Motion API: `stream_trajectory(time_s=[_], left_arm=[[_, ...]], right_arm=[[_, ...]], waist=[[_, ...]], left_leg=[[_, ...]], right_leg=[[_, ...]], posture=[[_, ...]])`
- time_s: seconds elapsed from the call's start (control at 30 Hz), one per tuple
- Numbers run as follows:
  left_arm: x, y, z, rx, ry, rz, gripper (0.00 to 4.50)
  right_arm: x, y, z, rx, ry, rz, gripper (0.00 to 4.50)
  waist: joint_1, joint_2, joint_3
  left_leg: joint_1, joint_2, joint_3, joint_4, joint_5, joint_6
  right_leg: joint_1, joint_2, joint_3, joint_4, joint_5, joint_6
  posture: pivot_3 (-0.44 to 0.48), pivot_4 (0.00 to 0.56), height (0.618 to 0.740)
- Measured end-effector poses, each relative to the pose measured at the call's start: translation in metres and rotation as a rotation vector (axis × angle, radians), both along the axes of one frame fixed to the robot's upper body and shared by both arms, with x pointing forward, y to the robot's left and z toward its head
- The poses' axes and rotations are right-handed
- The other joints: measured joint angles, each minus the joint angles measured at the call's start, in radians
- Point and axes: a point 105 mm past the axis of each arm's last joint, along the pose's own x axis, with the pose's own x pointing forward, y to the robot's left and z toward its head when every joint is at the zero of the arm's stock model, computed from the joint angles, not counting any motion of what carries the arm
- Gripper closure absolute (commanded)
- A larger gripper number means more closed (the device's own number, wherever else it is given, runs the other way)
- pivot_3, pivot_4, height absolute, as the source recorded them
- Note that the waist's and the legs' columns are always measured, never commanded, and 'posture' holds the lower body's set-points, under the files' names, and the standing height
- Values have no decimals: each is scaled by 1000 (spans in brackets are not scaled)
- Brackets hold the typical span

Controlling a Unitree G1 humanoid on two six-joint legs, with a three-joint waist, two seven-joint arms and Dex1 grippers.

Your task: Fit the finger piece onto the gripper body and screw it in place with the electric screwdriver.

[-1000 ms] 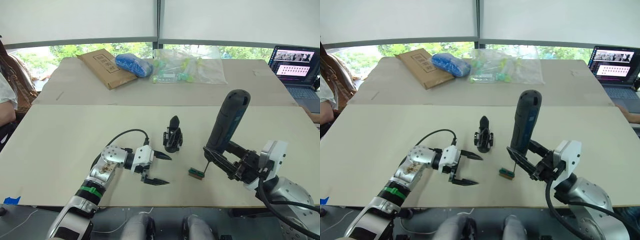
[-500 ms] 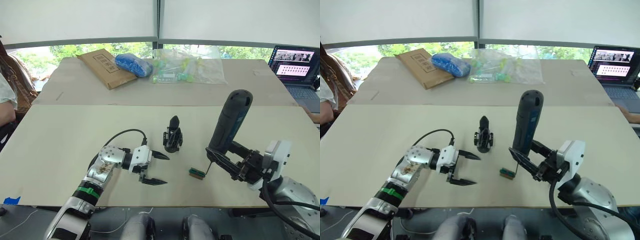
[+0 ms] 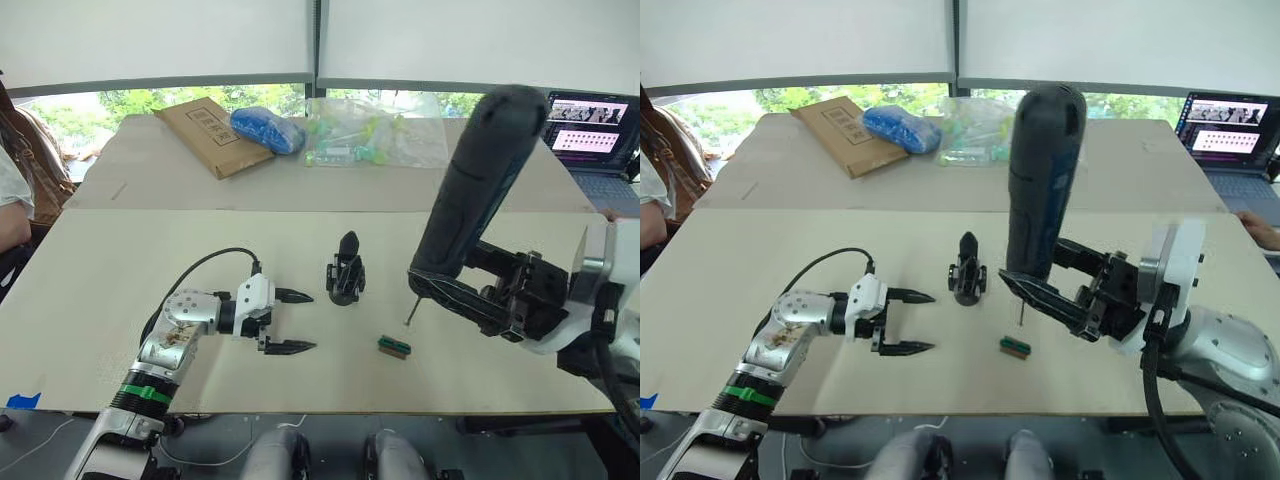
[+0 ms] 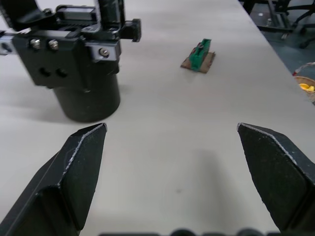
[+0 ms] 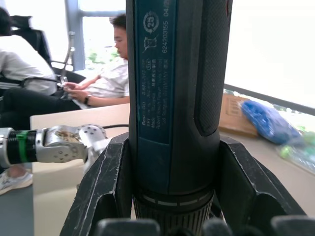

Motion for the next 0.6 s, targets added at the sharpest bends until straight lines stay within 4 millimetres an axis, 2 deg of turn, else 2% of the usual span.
stream_trajectory(time_s=[0.17, 0.4, 0.6], left_arm=[[5, 7, 5, 3, -16, 35, 0], [11, 9, 13, 8, -44, 45, 0], [20, 8, 15, 43, -81, 44, 0]], right_arm=[[9, 5, 9, 1, 21, 79, 2587], [25, 15, 34, 0, 55, 223, 2587], [40, 35, 58, 49, 81, 335, 2587]], waist=[[1, 0, 0], [-1, -1, 0], [-2, -1, 0]], left_leg=[[-1, 0, 1, 0, 0, 1], [-1, 0, 1, 0, 0, 1], [-2, 0, 2, 0, 0, 0]], right_leg=[[0, 0, 0, -1, 1, 1], [0, 0, 0, -1, 1, 1], [-1, 0, -1, -1, 1, 0]], posture=[[0, 150, 732], [0, 150, 732], [0, 150, 732]])
